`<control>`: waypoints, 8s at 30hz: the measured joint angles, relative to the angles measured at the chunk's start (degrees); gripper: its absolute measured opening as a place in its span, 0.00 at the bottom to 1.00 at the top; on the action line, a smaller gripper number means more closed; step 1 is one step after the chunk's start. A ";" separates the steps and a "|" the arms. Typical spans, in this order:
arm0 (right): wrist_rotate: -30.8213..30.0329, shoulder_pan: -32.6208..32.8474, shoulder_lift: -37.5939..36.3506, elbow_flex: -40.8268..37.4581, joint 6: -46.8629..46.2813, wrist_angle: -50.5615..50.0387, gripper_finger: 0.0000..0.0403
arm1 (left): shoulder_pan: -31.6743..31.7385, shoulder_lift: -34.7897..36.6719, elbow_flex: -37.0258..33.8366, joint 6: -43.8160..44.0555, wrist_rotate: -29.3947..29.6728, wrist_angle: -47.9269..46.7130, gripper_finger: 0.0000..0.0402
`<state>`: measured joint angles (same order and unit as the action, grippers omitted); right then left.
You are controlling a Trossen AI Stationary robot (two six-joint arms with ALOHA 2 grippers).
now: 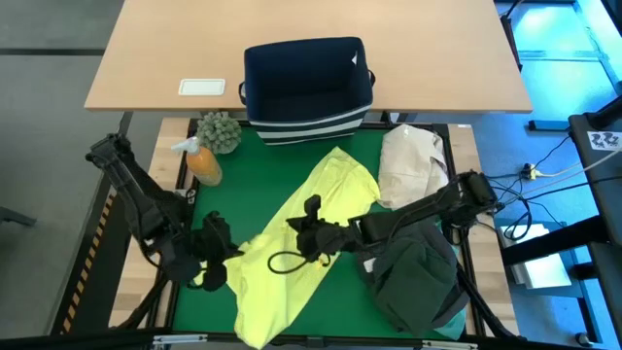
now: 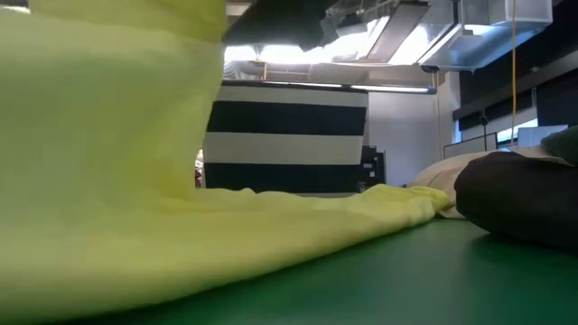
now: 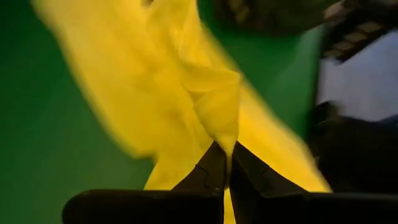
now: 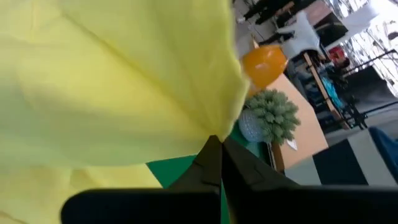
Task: Fold laundry
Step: Fold the yellow shirt on the table
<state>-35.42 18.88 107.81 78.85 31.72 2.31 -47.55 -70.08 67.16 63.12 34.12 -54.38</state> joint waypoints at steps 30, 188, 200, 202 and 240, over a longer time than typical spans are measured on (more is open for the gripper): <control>12.33 -7.72 0.02 0.00 -10.49 -7.37 0.00 | -8.16 -9.26 0.11 41.83 -30.56 -20.34 0.00; 14.90 20.85 10.54 -10.16 -8.61 3.86 0.52 | 6.05 -45.05 10.07 -33.38 -10.66 23.28 0.24; 15.44 19.64 10.91 -10.14 -5.95 5.16 0.52 | 6.70 -45.03 10.07 -33.75 -9.00 22.92 0.24; 15.41 19.20 11.28 -10.12 -5.92 5.32 0.52 | 7.01 -45.03 10.07 -33.73 -9.03 22.98 0.24; 13.93 17.05 14.29 -10.08 -13.32 8.80 0.35 | -2.64 -43.13 11.16 -35.19 -4.82 24.58 0.25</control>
<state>-21.49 35.92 122.10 68.77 18.40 11.11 -50.19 -113.21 78.32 27.93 29.30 -29.80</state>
